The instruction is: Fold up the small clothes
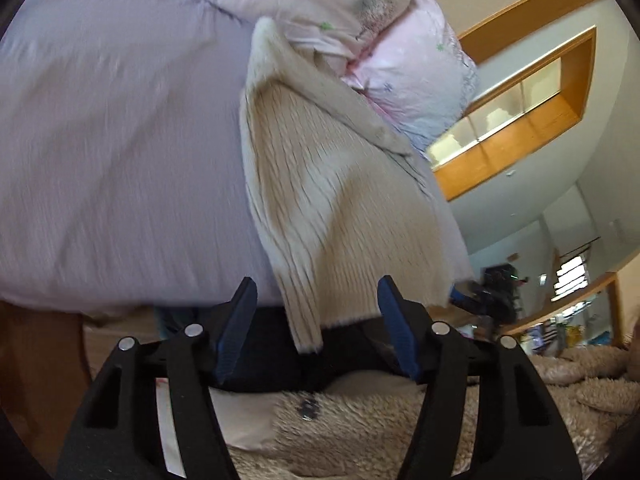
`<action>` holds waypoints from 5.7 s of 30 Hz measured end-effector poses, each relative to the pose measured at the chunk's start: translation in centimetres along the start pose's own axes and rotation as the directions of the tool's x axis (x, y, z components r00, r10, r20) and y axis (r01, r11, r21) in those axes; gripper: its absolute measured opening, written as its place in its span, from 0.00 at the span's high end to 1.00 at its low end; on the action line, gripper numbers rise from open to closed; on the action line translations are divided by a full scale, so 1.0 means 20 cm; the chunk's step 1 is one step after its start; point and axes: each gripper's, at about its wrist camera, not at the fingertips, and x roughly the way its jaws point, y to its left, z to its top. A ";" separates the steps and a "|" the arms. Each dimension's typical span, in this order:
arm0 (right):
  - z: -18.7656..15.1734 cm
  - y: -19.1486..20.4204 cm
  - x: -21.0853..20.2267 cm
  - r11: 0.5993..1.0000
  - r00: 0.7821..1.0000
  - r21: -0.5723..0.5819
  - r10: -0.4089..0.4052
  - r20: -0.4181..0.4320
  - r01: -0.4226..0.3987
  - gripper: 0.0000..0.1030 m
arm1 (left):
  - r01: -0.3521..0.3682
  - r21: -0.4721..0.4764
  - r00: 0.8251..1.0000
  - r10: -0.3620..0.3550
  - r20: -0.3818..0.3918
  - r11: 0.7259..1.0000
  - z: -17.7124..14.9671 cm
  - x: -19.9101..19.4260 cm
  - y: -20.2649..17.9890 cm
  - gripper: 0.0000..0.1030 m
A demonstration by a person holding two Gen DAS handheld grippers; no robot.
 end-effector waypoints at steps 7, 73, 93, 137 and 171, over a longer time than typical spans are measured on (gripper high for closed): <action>-0.04 -0.01 0.09 0.998 0.998 -0.023 0.063 -0.001 -0.063 0.90 | 0.047 -0.049 0.998 -0.049 -0.045 0.998 -0.05 0.12 0.00 0.58; 1.49 -0.20 0.27 0.963 0.969 0.191 -0.217 0.121 0.191 0.01 | 0.122 -0.039 0.987 -0.125 -0.102 0.992 1.25 1.41 -0.53 0.24; 1.46 0.29 0.75 0.945 0.939 -0.066 -0.308 0.151 0.321 0.56 | -0.259 0.155 0.951 0.223 0.215 0.953 1.19 0.85 -0.37 0.54; 0.65 0.53 0.96 0.599 0.661 -0.290 -0.719 0.214 0.746 0.01 | -0.658 0.258 0.752 0.637 0.169 0.708 0.46 1.05 -0.51 0.02; 0.61 0.55 0.94 0.598 0.665 -0.307 -0.717 0.210 0.741 0.01 | -0.661 0.253 0.749 0.646 0.150 0.707 0.47 1.05 -0.51 0.02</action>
